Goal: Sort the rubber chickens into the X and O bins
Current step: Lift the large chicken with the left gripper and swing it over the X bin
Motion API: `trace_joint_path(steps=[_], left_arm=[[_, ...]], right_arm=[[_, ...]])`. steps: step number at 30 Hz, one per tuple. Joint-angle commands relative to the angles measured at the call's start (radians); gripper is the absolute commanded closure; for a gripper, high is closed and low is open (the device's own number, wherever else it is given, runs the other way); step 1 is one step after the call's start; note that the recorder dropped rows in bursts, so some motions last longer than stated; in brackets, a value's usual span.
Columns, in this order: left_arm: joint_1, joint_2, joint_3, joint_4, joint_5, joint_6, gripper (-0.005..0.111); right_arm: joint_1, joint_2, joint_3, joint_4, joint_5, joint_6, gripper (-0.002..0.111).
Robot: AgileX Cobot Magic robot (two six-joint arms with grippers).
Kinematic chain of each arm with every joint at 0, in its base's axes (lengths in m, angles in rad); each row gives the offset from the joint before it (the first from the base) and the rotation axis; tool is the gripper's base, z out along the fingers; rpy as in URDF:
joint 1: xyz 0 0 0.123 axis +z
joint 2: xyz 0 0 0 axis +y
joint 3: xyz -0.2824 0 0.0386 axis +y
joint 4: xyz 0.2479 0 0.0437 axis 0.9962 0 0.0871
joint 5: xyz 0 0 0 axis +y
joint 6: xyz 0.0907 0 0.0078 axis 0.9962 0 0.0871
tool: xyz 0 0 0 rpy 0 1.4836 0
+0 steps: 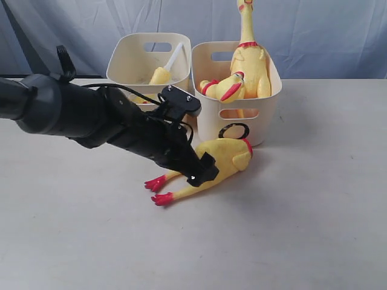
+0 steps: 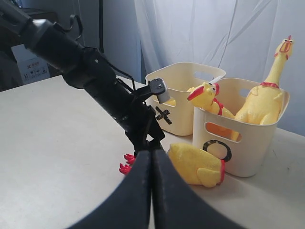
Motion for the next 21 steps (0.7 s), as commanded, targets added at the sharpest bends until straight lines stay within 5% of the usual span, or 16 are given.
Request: trace_joint_path(steps=[1, 16, 21], left_arm=[[-0.023, 0.033, -0.034, -0.016, -0.009, 0.001, 0.011], [-0.052, 0.127, -0.101, -0.060, -0.034, 0.001, 0.011], [-0.052, 0.137, -0.101, -0.082, -0.065, 0.001, 0.022]], right_arm=[[-0.002, -0.005, 0.002, 0.006, -0.001, -0.005, 0.108], [-0.002, -0.005, 0.002, 0.006, 0.001, -0.005, 0.108], [-0.002, -0.005, 0.002, 0.006, 0.001, -0.005, 0.108]])
